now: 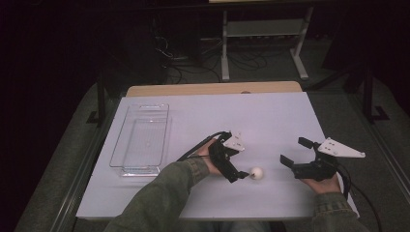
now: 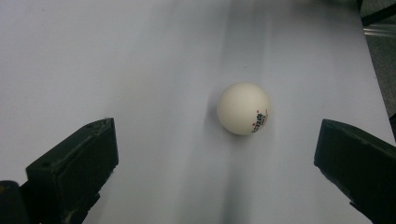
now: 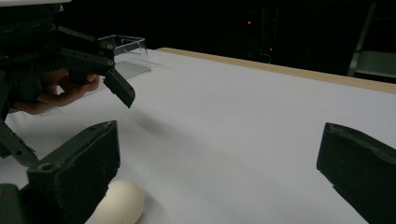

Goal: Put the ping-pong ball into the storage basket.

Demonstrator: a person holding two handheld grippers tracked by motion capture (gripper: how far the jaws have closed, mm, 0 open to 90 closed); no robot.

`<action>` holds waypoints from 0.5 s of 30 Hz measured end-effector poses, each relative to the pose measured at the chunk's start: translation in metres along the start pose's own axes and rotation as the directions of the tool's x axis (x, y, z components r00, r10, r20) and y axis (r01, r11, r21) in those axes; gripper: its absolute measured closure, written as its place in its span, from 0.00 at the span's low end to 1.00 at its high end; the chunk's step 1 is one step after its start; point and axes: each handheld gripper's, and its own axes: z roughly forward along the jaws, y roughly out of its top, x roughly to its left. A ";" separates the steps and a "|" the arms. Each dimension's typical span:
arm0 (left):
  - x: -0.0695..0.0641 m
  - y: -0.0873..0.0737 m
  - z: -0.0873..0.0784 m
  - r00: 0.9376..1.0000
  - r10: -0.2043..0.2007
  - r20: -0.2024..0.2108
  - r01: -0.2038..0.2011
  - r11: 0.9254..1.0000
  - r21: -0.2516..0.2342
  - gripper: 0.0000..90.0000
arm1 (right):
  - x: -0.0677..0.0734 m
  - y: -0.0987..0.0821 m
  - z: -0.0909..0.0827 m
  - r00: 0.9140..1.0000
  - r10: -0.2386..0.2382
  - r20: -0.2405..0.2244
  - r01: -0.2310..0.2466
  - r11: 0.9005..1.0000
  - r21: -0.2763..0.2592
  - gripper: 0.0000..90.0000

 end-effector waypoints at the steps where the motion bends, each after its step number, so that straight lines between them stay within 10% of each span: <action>1: -0.001 0.001 0.001 1.000 0.001 0.005 -0.001 1.000 0.005 0.00 | 0.000 0.000 0.000 1.000 0.000 0.000 0.000 1.000 0.000 0.00; 15: -0.005 0.002 0.018 0.999 0.023 0.043 -0.024 1.000 0.011 0.00 | 0.000 -0.001 -0.001 1.000 0.005 0.000 -0.005 1.000 0.000 0.00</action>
